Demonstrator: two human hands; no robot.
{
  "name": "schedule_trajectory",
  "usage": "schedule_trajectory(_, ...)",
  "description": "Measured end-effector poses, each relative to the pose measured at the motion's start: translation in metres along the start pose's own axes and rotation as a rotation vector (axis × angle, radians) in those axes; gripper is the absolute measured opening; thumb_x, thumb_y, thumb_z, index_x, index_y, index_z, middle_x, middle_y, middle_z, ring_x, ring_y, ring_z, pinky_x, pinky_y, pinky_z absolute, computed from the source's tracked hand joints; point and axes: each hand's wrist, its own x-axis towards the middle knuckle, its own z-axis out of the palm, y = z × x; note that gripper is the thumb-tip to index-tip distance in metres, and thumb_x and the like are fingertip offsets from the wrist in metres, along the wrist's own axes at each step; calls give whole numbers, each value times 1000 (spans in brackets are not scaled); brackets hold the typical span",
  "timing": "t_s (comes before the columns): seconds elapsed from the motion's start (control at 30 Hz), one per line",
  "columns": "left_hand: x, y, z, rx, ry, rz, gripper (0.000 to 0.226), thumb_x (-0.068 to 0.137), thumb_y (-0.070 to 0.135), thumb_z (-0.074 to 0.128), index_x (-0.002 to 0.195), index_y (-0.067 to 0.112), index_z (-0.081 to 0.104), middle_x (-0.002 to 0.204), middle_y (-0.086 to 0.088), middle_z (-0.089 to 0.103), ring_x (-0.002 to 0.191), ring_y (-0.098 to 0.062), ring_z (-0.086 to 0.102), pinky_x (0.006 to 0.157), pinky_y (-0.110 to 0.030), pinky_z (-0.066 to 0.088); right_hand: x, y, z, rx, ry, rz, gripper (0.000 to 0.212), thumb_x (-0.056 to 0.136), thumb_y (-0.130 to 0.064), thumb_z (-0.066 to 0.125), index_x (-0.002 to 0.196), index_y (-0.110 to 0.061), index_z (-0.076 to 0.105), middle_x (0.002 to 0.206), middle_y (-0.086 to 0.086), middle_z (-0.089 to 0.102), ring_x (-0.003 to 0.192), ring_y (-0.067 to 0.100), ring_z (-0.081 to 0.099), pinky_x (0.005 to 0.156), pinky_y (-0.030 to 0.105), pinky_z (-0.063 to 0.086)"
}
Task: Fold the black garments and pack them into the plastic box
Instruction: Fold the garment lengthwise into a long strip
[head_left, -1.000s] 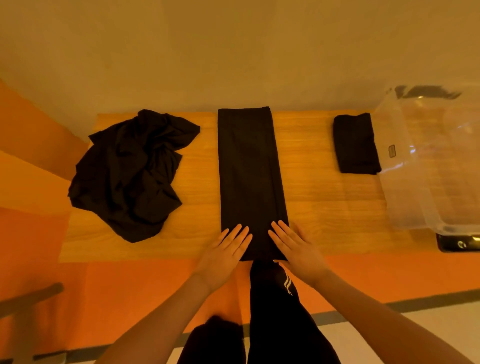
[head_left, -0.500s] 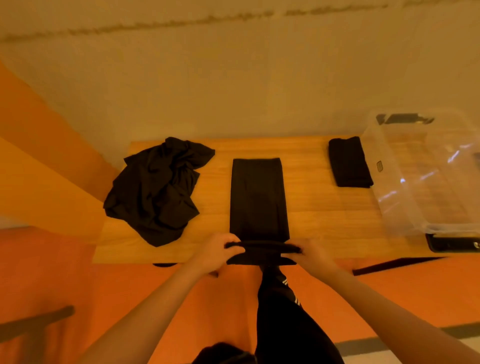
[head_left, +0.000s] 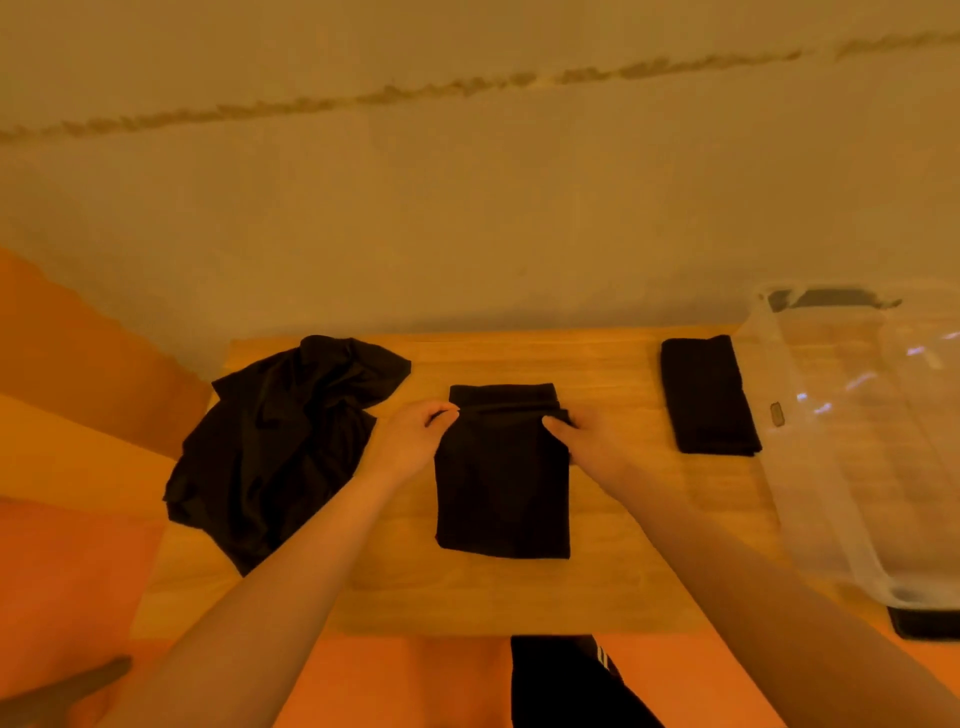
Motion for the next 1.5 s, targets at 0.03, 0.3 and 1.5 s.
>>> schedule_trajectory(0.03, 12, 2, 0, -2, -7, -23, 26, 95, 34, 44, 110, 26, 63, 112, 8, 63, 105, -13, 58, 91, -33, 48, 14, 2, -2, -6, 3, 18, 15, 95, -23, 49, 89, -26, 62, 95, -1, 66, 90, 15, 63, 80, 31, 52)
schedule_trajectory(0.3, 73, 3, 22, -140, 32, -148, 30, 92, 20, 55, 120, 11, 54, 124, -7, 56, 119, -20, 50, 89, -24, 40, 76, 25, -13, -24, 103, 110, 9, 92, -15, 54, 93, -14, 62, 83, -9, 62, 77, 1, 59, 57, 7, 47)
schedule_trajectory(1.5, 74, 1, 35, -273, 208, -74, 9, 90, 9, 54, 93, 17, 57, 87, 4, 61, 80, -4, 57, 67, -9, 44, 89, 28, -8, -816, 283, -371, 43, 83, -36, 64, 118, -12, 56, 118, 4, 56, 111, 21, 51, 89, 30, 42)
